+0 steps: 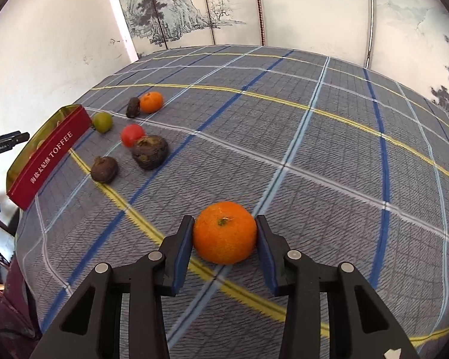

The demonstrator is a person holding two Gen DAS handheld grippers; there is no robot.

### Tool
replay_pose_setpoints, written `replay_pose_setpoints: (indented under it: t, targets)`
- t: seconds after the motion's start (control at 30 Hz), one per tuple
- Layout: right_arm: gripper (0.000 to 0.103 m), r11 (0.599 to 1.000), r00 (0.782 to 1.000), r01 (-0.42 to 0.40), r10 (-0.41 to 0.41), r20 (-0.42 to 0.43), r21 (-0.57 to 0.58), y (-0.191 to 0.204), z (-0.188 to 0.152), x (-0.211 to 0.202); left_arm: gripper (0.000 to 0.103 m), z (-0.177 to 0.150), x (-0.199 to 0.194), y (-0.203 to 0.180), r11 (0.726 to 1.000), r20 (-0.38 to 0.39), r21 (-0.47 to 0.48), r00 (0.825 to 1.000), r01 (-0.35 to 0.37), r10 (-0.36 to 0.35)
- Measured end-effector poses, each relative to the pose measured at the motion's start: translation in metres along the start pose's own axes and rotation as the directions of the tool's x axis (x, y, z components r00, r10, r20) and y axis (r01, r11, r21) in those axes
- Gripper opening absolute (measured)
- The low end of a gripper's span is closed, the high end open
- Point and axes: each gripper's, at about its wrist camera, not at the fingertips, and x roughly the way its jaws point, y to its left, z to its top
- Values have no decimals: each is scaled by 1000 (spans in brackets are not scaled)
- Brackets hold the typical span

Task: Organize fruits
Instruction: 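Carry the orange in the right gripper into the tin and release it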

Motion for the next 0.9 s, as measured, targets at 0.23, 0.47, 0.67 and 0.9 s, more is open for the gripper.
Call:
replay_pose_setpoints:
  t: [0.23,0.47,0.67,0.9]
  targets:
    - [38,999,999,-36,36,11,-15,25,1,-7,62,-23,-20,17,1000,17,-30,1000,-8,8]
    - [38,985,990,-133,136,24,-108,84,23,-12,67,-41,-33,34,997,10,-75,1000,-23,24]
    - [38,919,946,-309,322,15,-245,175,61,-13,68,-57,-40,54,993,9,-103,998,-63,64]
    - [38,800,887,-450,451,-96,-398,284,93,23,68,-70,-48,67,992,33,-102,996,-79,83]
